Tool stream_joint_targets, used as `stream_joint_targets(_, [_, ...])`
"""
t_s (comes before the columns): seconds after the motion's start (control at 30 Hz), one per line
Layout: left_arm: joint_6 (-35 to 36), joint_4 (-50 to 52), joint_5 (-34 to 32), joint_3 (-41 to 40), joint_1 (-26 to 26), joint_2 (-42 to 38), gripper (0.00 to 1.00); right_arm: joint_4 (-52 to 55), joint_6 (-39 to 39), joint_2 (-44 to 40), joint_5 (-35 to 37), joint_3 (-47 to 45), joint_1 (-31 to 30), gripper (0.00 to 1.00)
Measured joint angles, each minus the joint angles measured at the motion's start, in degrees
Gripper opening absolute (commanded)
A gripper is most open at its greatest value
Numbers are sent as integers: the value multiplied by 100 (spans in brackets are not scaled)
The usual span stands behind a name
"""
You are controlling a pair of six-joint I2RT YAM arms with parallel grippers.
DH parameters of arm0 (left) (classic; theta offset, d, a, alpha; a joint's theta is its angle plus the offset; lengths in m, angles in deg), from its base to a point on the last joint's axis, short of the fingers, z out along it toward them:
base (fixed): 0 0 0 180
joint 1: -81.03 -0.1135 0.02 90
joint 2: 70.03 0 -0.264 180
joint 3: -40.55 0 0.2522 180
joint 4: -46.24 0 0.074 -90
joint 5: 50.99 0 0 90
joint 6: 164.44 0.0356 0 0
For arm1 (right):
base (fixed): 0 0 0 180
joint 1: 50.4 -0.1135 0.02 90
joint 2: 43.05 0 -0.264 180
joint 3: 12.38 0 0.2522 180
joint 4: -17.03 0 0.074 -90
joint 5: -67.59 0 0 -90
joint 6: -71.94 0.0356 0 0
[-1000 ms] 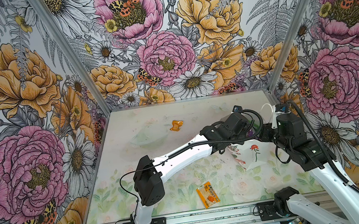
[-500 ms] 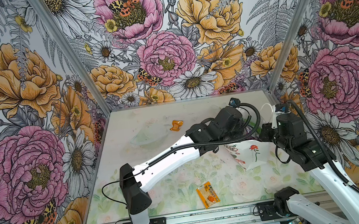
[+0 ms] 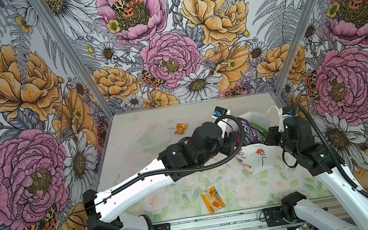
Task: Place the snacks into the paper bag
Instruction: Place the snack in the paper bag, then pick up the snack from the bottom-center of the table.
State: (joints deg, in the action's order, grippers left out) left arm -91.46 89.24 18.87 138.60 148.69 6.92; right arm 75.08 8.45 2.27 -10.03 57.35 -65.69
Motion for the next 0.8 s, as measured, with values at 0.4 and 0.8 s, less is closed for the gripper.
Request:
stream_joint_targets(0.4, [-619, 179, -1145, -1766, 0, -2284, 66, 0, 0, 2, 0, 0, 0, 0])
stream_joint_targets(0.8, [-1394, 1443, -586, -2704, 133, -1340, 68, 0, 0, 7, 2, 0, 0, 0])
